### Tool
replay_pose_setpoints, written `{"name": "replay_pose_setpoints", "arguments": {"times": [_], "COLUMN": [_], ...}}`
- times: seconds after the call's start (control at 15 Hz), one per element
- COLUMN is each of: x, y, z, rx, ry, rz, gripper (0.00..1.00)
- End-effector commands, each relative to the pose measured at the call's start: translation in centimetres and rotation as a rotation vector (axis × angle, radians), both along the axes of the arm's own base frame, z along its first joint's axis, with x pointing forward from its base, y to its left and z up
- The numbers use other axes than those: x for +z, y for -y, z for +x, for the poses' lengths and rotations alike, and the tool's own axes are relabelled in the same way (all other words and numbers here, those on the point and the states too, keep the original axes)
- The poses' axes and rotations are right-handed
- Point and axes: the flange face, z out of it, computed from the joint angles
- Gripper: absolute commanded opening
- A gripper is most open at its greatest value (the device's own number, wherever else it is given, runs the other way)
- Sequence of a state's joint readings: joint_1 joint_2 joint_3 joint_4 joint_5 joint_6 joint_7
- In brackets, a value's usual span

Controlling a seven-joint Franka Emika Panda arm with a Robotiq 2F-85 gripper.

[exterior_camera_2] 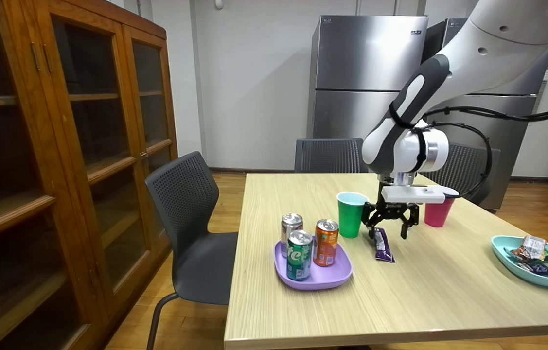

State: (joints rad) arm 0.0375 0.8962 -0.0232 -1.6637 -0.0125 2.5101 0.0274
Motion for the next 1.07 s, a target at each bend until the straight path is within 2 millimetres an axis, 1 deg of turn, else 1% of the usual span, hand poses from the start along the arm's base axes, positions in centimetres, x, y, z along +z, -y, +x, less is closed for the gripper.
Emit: {"name": "replay_pose_setpoints", "arguments": {"times": [0.0,0.07,0.13,0.2,0.67,0.8,0.87,1.0], "x": [-0.2,-0.3,-0.4,-0.6,-0.7,-0.5,-0.3,0.5], "y": [0.0,0.0,-0.1,-0.1,-0.2,-0.1,0.1,0.6], "z": [1.3,1.4,1.5,1.6,1.7,1.6,1.6,1.7], "rx": [0.018,0.020,0.020,0.022,0.019,0.015,0.011,-0.005], "ry": [-0.004,-0.003,-0.004,-0.004,0.002,0.006,0.010,0.021], "rz": [0.026,0.026,0.027,0.026,0.027,0.027,0.025,0.021], "gripper": [1.00,1.00,0.84,0.74,0.19,0.05,0.01,0.05]}}
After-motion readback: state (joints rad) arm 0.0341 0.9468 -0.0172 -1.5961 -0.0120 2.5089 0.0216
